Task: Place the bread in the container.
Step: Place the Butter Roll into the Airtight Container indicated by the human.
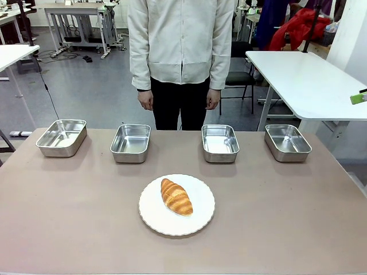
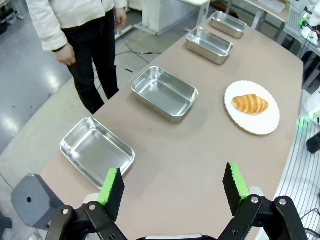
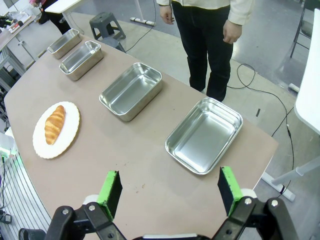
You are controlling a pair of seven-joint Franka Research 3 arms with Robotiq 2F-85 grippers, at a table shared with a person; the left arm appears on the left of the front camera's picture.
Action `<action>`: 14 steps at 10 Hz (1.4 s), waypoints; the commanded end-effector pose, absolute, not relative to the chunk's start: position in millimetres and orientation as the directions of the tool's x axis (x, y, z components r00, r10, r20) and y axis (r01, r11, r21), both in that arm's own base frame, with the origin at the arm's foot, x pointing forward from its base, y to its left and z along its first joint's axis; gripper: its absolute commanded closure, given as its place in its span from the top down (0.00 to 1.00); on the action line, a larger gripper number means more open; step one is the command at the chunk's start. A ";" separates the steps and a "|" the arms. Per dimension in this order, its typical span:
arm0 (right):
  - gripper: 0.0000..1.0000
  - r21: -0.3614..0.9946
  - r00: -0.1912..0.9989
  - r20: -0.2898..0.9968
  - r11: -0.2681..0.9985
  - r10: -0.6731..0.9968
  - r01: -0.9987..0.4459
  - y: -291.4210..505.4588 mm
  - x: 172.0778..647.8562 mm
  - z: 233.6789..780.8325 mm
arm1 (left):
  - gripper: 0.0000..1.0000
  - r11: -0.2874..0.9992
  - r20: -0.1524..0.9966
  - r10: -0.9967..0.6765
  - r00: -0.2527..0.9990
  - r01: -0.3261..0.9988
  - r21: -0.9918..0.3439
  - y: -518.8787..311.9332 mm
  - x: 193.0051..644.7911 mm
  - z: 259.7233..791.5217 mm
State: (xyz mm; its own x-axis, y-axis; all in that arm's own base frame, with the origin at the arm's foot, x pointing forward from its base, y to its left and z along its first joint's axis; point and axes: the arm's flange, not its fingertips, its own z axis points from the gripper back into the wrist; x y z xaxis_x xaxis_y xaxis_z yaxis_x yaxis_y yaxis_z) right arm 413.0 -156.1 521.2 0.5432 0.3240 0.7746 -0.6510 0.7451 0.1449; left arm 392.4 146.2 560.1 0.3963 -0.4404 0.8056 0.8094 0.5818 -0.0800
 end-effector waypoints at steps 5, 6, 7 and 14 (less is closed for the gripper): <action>1.00 0.140 0.525 0.789 0.738 0.319 -0.660 -155.4 415.3 521.8 | 1.00 0.575 0.815 -0.435 0.383 0.815 -0.076 145.4 392.1 560.8; 1.00 0.140 0.525 0.789 0.738 0.319 -0.660 -155.4 415.3 521.8 | 1.00 0.575 0.815 -0.435 0.383 0.815 -0.076 145.4 392.1 560.8; 1.00 0.140 0.525 0.789 0.738 0.319 -0.660 -155.4 415.3 521.8 | 1.00 0.575 0.815 -0.435 0.383 0.815 -0.076 145.4 392.1 560.8; 1.00 0.140 0.525 0.789 0.738 0.319 -0.660 -155.4 415.3 521.8 | 1.00 0.575 0.815 -0.435 0.383 0.815 -0.076 145.4 392.1 560.8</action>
State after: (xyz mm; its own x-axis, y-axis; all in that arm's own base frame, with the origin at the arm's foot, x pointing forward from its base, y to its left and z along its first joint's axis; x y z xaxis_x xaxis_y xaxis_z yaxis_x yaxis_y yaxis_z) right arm 413.0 -156.1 521.2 0.5432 0.3240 0.7746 -0.6510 0.7451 0.1449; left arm 392.4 146.2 560.1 0.3962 -0.4404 0.8056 0.8094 0.5818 -0.0800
